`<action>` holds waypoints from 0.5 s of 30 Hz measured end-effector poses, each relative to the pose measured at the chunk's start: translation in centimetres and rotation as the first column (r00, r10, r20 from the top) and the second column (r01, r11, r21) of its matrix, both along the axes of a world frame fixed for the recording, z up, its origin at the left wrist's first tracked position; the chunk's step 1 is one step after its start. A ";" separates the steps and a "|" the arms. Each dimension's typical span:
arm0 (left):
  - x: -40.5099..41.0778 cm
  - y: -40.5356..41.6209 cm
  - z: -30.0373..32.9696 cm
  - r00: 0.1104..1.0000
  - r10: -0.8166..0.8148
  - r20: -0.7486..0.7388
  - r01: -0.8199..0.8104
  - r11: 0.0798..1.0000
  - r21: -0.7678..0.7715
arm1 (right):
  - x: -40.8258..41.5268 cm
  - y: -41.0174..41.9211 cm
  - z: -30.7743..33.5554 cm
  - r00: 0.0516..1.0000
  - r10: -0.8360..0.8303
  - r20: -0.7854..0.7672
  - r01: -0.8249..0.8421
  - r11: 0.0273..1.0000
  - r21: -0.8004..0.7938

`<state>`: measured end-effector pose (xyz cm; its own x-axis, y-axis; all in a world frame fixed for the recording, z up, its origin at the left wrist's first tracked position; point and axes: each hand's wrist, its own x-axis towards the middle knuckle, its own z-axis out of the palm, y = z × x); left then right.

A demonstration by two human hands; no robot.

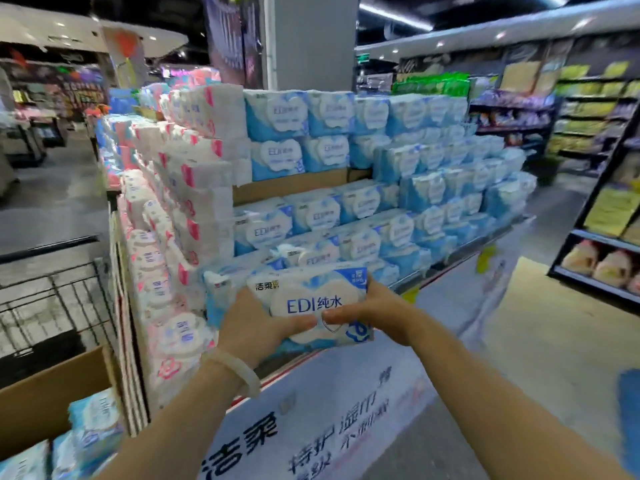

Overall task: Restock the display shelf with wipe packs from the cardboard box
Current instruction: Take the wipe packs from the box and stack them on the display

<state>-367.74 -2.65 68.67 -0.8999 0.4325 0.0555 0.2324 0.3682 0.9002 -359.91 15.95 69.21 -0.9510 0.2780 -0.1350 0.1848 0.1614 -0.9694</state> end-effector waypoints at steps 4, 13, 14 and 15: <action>0.6 8.3 0.7 0.999 -0.005 -0.044 0.003 0.999 -0.042 | 2.0 7.9 1.3 0.999 -0.022 -0.045 0.022 1.000 0.004; -3.4 19.9 0.3 0.986 0.024 -0.167 -0.035 0.997 -0.062 | -2.5 19.8 0.8 0.997 -0.027 -0.078 0.026 1.000 -0.008; -4.2 21.2 0.2 0.984 0.029 -0.176 -0.038 0.998 -0.050 | -3.3 20.9 0.9 0.997 -0.023 -0.076 0.023 1.000 0.000; -5.3 22.5 0.1 0.984 0.044 -0.170 -0.051 0.998 -0.036 | -4.3 22.2 1.0 0.997 -0.015 -0.076 0.016 1.000 0.012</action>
